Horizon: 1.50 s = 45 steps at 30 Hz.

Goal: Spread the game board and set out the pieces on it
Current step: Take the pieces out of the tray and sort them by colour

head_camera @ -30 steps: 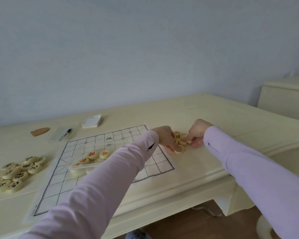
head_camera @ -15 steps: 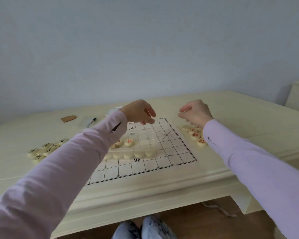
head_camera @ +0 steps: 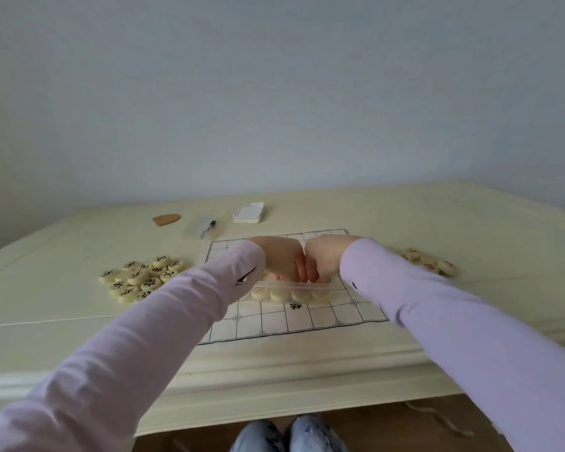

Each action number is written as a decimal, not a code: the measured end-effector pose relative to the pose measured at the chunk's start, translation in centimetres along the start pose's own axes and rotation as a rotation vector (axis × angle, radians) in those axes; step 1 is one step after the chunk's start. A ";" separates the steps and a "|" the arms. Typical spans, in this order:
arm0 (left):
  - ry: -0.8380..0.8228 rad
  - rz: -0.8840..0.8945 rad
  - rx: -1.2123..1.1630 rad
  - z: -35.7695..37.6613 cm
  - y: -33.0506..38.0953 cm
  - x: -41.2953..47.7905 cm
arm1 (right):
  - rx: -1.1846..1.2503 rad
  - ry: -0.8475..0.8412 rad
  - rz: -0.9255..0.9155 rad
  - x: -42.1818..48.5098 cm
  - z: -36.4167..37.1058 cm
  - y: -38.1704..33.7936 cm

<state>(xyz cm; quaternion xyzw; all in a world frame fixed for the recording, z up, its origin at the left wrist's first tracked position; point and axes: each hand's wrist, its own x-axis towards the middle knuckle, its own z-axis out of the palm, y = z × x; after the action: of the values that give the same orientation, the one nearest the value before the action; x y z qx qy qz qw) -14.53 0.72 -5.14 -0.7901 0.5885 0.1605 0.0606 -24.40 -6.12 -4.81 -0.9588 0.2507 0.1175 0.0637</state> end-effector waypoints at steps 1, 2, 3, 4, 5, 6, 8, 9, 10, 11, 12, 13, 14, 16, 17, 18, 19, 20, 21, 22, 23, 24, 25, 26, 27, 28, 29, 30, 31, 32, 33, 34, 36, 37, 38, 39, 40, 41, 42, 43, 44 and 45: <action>0.003 -0.007 0.008 0.1 0.0 0.1 | -0.003 0.005 0.009 0.2 0.2 0.0; 0.004 -0.008 0.005 0.1 -0.2 0.1 | -0.024 0.014 0.009 0.3 0.2 0.0; 0.005 -0.005 -0.008 0.2 -0.3 0.0 | -0.039 0.013 0.020 0.5 0.2 0.0; 0.008 -0.001 -0.027 0.2 -0.4 0.1 | -0.045 0.010 0.020 0.6 0.2 0.0; 0.012 -0.001 -0.047 0.2 -0.5 0.0 | -0.046 0.003 0.020 0.5 0.0 -0.1; 0.016 -0.006 -0.055 0.3 -0.7 0.0 | -0.041 -0.005 0.011 0.6 0.0 -0.1; 0.018 -0.009 -0.049 0.4 -0.8 0.0 | -0.027 -0.003 -0.014 0.7 0.0 -0.1; 0.022 -0.004 -0.052 0.4 -0.8 -0.1 | -0.025 0.015 -0.023 0.7 0.0 -0.1; 0.036 0.000 -0.064 0.4 -0.9 -0.2 | -0.020 0.048 -0.032 0.7 0.0 0.0; 0.067 -0.002 -0.083 0.4 -1.0 -0.2 | -0.011 0.090 -0.034 0.6 0.0 0.0; 0.123 -0.013 -0.111 0.5 -1.1 -0.2 | -0.001 0.143 -0.038 0.5 0.0 0.0; 0.197 -0.024 -0.141 0.5 -1.2 -0.2 | 0.005 0.198 -0.037 0.3 0.0 0.0; 0.276 -0.033 -0.159 0.6 -1.3 -0.2 | 0.007 0.251 -0.037 0.1 0.1 0.1; 0.356 -0.028 -0.152 0.7 -1.5 -0.1 | 0.017 0.291 -0.041 0.2 0.3 0.2; 0.345 -0.018 -0.156 0.7 -1.6 -0.2 | 0.025 0.276 -0.044 0.3 0.2 0.3; 0.313 -0.005 -0.164 0.7 -1.8 -0.4 | 0.032 0.248 -0.048 0.3 0.1 0.3; 0.276 0.008 -0.168 0.6 -2.0 -0.7 | 0.035 0.216 -0.053 0.3 0.0 0.5; 0.254 0.016 -0.168 0.4 -2.3 -1.0 | 0.031 0.200 -0.064 0.3 -0.3 0.6; 0.250 0.020 -0.172 0.2 -2.6 -1.2 | 0.023 0.192 -0.070 0.3 -0.5 0.7; 0.258 0.021 -0.178 0.0 -2.9 -1.3 | 0.021 0.195 -0.075 0.4 -0.7 0.9; 0.263 0.022 -0.181 -0.2 -3.2 -1.5 | 0.027 0.201 -0.073 0.4 -0.8 1.0; 0.250 0.022 -0.183 -0.3 -3.4 -1.6 | 0.037 0.207 -0.068 0.4 -0.9 1.1; 0.220 0.024 -0.185 -0.5 -3.6 -1.7 | 0.048 0.211 -0.062 0.4 -1.0 1.1; 0.179 0.022 -0.185 -0.5 -3.7 -1.8 | 0.060 0.213 -0.057 0.4 -1.1 1.1; 0.139 0.025 -0.177 -0.5 -3.8 -2.0 | 0.068 0.214 -0.058 0.4 -1.2 1.1; 0.106 0.030 -0.159 -0.5 -3.8 -2.0 | 0.069 0.213 -0.057 0.4 -1.3 1.1; 0.081 0.036 -0.136 -0.5 -3.7 -2.0 | 0.061 0.207 -0.052 0.4 -1.3 1.0; 0.064 0.039 -0.111 -0.3 -3.7 -1.8 | 0.042 0.196 -0.042 0.4 -1.3 0.9; 0.051 0.040 -0.087 -0.1 -3.6 -1.7 | 0.016 0.181 -0.027 0.4 -1.3 0.8; 0.044 0.043 -0.069 0.2 -3.5 -1.5 | -0.011 0.165 -0.013 0.5 -1.1 0.8; 0.045 0.046 -0.063 0.4 -3.6 -1.3 | -0.031 0.153 -0.002 0.7 -0.9 0.7; 0.059 0.048 -0.074 0.5 -3.6 -1.2 | -0.045 0.146 0.003 0.8 -0.7 0.7; 0.142 0.039 -0.139 0.5 -3.6 -0.9 | -0.056 0.140 0.002 1.1 -0.5 0.7; 0.205 0.032 -0.167 0.4 -3.5 -0.7 | -0.054 0.144 -0.002 1.2 -0.4 0.7; 0.261 0.024 -0.174 0.3 -3.3 -0.4 | -0.049 0.150 -0.006 1.2 -0.4 0.6; 0.291 0.020 -0.161 0.3 -3.0 -0.2 | -0.042 0.155 -0.012 1.2 -0.4 0.6; 0.290 0.016 -0.140 0.4 -2.8 0.1 | -0.036 0.161 -0.017 1.2 -0.4 0.6; 0.273 0.008 -0.117 0.6 -2.6 0.5 | -0.031 0.171 -0.022 1.1 -0.4 0.5; 0.254 -0.002 -0.093 0.8 -2.4 0.8 | -0.024 0.187 -0.026 1.0 -0.4 0.6; 0.245 -0.012 -0.068 0.9 -2.4 1.1 | -0.016 0.210 -0.028 1.0 -0.5 0.6; 0.243 -0.019 -0.050 1.1 -2.3 1.2 | -0.011 0.235 -0.027 0.9 -0.4 0.5; 0.247 -0.022 -0.040 1.1 -2.3 1.2 | -0.012 0.261 -0.022 0.8 -0.4 0.5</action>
<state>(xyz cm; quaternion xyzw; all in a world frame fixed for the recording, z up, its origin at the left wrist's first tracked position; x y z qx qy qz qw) -12.20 0.62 -6.78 -0.8111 0.5797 0.0730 -0.0264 -23.85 -6.99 -4.71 -0.9690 0.2456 -0.0074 0.0261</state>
